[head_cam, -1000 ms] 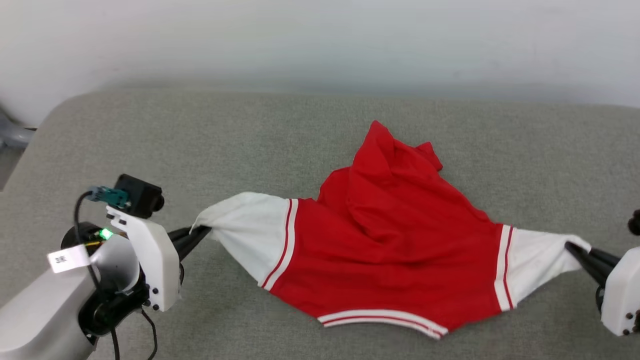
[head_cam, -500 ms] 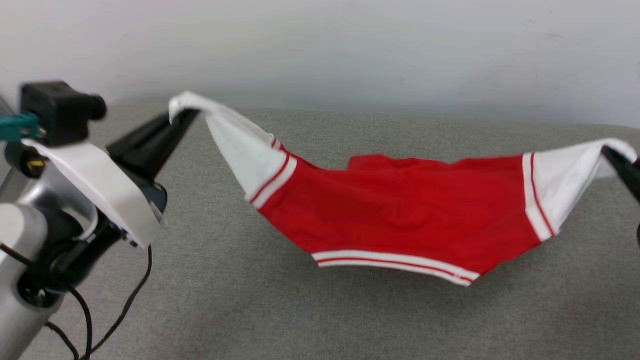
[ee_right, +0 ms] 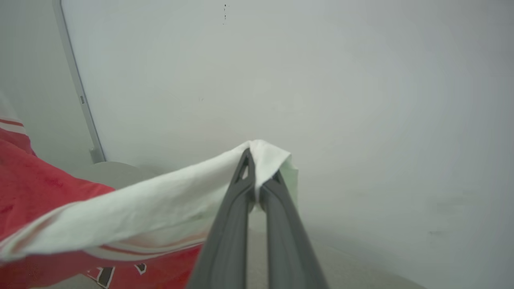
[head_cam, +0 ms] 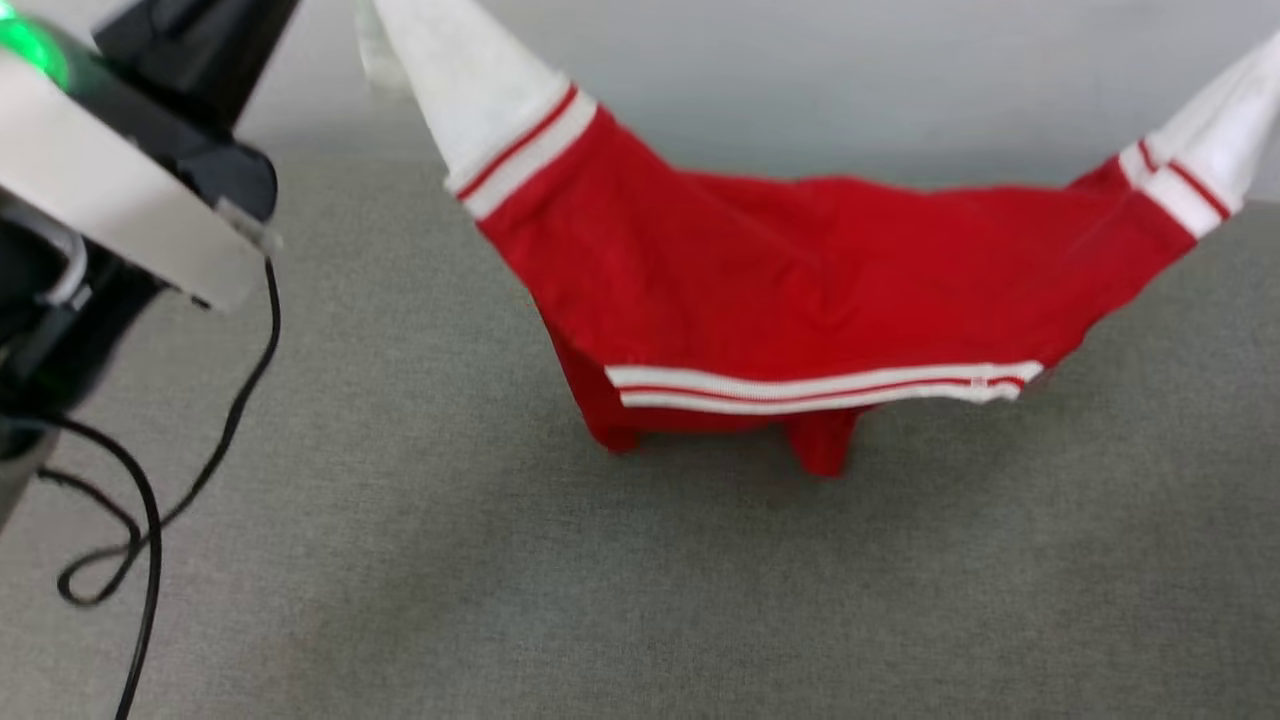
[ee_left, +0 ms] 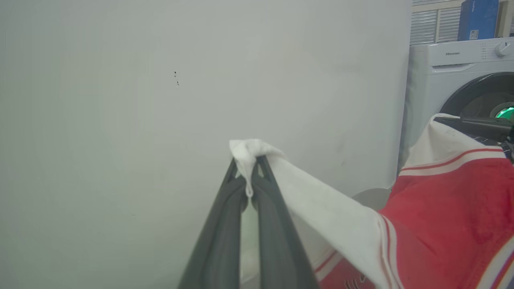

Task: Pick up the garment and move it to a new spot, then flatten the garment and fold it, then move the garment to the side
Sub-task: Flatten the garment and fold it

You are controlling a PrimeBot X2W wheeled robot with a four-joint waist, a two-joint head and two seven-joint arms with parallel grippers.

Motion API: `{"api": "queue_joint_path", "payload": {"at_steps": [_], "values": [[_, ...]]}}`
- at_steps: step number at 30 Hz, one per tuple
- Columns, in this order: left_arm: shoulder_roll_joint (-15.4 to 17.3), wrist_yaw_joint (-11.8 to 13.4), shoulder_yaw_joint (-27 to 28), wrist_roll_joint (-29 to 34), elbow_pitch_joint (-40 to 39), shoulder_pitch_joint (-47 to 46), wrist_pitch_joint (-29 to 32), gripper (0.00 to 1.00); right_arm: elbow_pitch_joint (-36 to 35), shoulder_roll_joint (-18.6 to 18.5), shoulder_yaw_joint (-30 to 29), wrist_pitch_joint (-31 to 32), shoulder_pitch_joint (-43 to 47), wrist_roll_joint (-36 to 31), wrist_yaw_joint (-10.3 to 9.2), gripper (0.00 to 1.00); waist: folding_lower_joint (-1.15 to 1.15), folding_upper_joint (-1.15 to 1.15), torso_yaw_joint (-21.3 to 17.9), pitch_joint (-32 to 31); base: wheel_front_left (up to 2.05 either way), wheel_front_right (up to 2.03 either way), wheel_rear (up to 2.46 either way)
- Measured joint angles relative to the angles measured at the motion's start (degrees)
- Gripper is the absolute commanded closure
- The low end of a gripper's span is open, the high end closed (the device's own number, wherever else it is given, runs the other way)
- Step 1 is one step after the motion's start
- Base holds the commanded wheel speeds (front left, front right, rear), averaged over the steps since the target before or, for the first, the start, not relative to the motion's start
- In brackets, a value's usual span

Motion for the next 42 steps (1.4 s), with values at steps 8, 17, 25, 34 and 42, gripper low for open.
{"api": "queue_joint_path", "payload": {"at_steps": [8, 17, 25, 34, 42], "values": [[-5.11, -3.18, 1.14, 1.52, 9.89, -17.09, 1.18, 1.0, 6.91, 1.3, 3.64, 1.05, -19.53, -3.75, 0.0, 1.0, 0.0, 0.0, -0.06, 7.79, 0.0, 0.0, 0.0], [-10.03, -6.09, 0.99, 4.65, 24.4, -35.76, 1.23, 1.0, 23.08, 5.15, 8.36, -1.37, -46.04, -11.11, 0.0, 1.0, 0.01, 0.0, -0.59, 17.89, 0.0, 0.0, 0.0], [-13.69, -7.87, 0.54, 6.94, 38.16, -48.84, -1.88, 1.0, 41.22, 8.34, 12.72, -7.83, -65.5, -16.62, 0.0, 1.0, 0.01, 0.0, -1.24, 24.0, 0.0, 0.0, 0.0], [-14.3, -8.62, -1.92, 6.95, 43.47, -46.73, -7.25, 1.0, 51.49, 10.94, 15.82, -15.64, -66.37, -14.9, 0.01, 1.0, 0.01, 0.0, -1.7, 25.78, 0.0, 0.0, 0.0], [-12.69, -8.83, -4.36, 4.83, 43.37, -34.56, -14.03, 1.0, 54.76, 11.55, 20.43, -22.68, -55.47, -10.22, 0.0, 1.0, 0.01, 0.0, -2.07, 23.37, 0.0, 0.0, 0.0]]}}
